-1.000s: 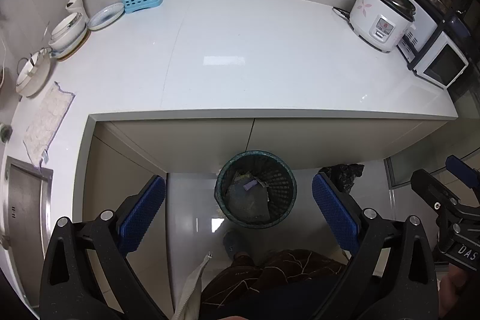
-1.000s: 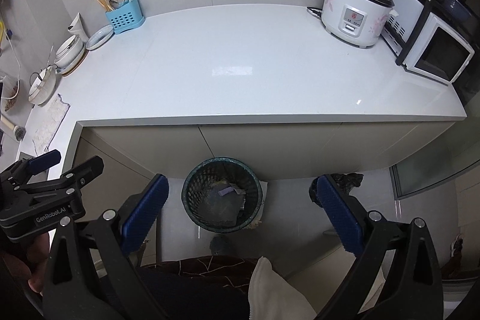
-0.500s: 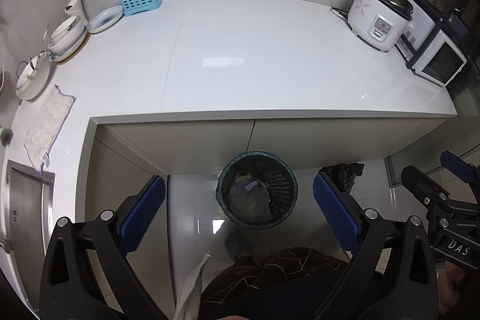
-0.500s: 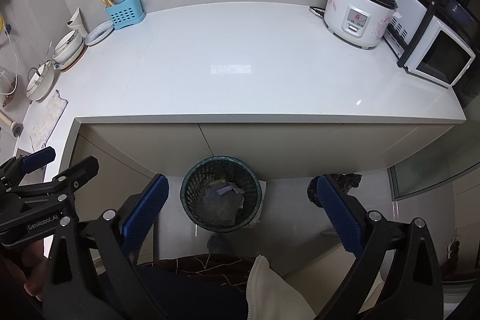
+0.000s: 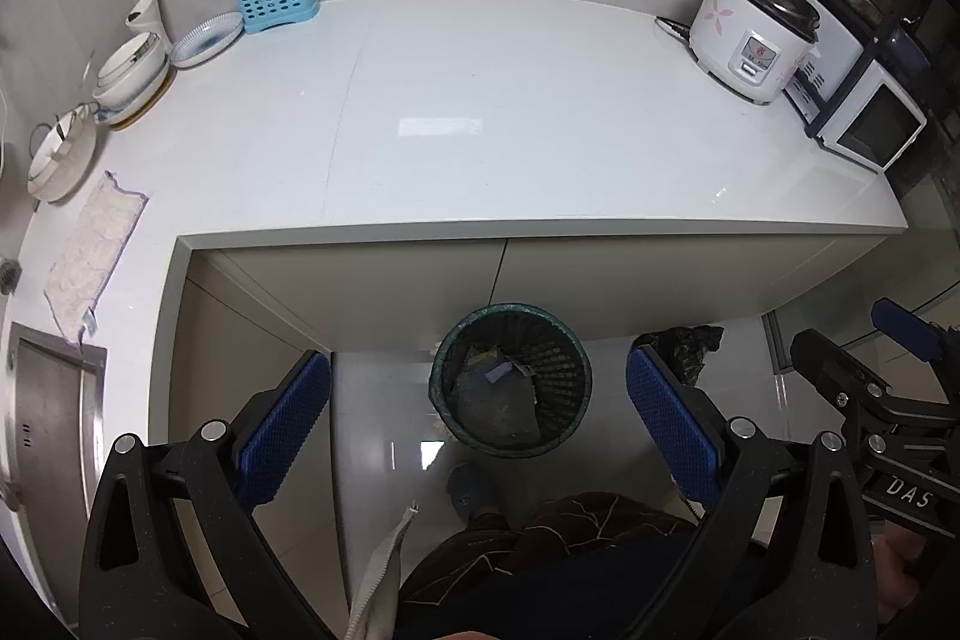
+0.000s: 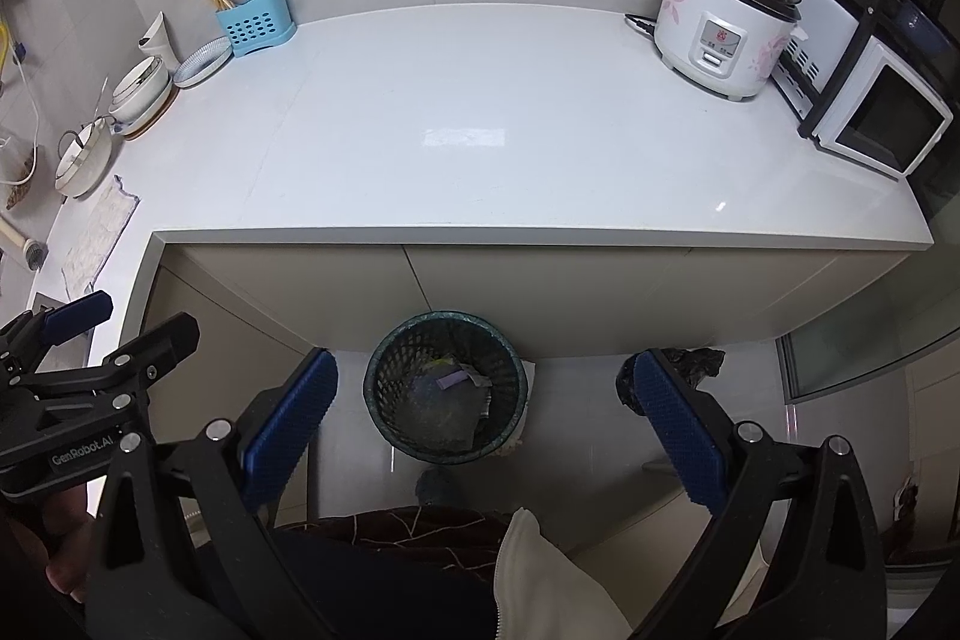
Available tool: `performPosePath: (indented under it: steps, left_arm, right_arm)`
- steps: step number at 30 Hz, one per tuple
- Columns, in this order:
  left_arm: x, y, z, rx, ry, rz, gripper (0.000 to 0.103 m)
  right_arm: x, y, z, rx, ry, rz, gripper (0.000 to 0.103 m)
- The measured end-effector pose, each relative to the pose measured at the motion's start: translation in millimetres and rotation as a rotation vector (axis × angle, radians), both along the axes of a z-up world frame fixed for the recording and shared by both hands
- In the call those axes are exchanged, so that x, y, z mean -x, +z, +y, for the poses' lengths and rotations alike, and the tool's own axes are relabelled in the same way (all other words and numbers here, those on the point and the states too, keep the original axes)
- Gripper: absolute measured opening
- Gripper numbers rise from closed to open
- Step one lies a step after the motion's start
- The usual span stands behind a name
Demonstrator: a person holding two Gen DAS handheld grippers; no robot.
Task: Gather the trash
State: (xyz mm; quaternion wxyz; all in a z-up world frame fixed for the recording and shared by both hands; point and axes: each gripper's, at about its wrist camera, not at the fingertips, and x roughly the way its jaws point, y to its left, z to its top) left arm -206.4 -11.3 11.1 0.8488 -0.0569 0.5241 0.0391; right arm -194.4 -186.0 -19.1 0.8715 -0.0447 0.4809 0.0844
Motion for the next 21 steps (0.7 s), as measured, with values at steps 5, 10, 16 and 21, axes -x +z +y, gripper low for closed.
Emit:
performPosePath:
  steps: [5,10,16,21]
  left_arm:
    - [1.9,0.4,1.3,0.002,-0.001,-0.001,0.097]
    - [3.7,0.2,1.7,0.002,0.001,0.0,0.097]
    - [4.4,0.1,1.8,0.0,0.001,0.001,0.097]
    - [6.7,0.9,2.1,-0.011,0.003,-0.002,0.097]
  right_arm:
    - [0.5,0.3,-0.4,0.0,0.0,-0.003,0.095]
    - [2.0,1.2,-0.7,0.0,0.0,-0.004,0.095]
    - [2.8,1.4,-0.1,0.002,0.002,-0.004,0.095]
    - [5.1,2.3,0.2,0.003,0.003,-0.005,0.095]
